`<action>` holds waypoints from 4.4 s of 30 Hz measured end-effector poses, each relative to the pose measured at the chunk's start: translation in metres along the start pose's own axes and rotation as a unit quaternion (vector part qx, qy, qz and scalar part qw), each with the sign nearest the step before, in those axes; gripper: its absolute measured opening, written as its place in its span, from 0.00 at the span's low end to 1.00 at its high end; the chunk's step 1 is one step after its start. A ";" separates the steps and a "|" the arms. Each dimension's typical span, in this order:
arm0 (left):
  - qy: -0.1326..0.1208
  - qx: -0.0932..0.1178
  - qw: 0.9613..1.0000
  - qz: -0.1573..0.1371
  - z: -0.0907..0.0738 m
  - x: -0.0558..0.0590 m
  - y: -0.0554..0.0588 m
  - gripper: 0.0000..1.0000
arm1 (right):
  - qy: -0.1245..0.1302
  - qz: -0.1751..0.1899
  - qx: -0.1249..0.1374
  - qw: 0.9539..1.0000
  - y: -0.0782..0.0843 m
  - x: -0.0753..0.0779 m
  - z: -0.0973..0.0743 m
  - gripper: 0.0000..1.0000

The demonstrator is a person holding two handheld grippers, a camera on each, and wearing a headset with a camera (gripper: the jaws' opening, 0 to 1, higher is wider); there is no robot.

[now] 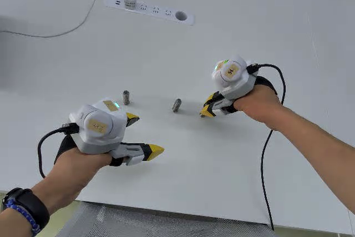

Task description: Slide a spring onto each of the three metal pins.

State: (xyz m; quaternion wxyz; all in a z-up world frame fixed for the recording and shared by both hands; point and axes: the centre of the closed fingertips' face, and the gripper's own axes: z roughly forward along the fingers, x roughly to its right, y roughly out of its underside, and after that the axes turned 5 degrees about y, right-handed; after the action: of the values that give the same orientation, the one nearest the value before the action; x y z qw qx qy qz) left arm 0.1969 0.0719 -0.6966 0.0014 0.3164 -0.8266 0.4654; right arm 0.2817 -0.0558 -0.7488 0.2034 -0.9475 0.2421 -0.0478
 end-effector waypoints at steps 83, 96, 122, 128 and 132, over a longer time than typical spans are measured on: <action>-0.056 0.014 0.998 -0.023 -0.054 -0.047 0.011 0.64 | 0.046 0.260 0.208 0.942 0.026 -0.069 -0.049 0.66; -0.074 0.027 0.996 -0.030 -0.068 -0.059 0.003 0.66 | 0.042 0.288 0.230 0.929 0.019 -0.076 -0.053 0.75; -0.075 0.023 0.996 -0.040 -0.072 -0.056 0.010 0.68 | 0.039 0.291 0.224 0.929 0.025 -0.087 -0.050 0.77; -0.075 0.023 0.996 -0.040 -0.072 -0.057 0.011 0.68 | 0.037 0.291 0.226 0.929 0.023 -0.088 -0.049 0.78; -0.075 0.024 0.996 -0.040 -0.071 -0.057 0.010 0.68 | 0.037 0.292 0.231 0.927 0.021 -0.088 -0.050 0.79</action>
State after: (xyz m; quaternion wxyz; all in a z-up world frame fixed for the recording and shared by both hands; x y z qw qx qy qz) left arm 0.2163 0.1602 -0.6805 -0.0491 0.3831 -0.7997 0.4596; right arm 0.1860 -0.0483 -0.7108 0.4124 -0.7593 0.4977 -0.0756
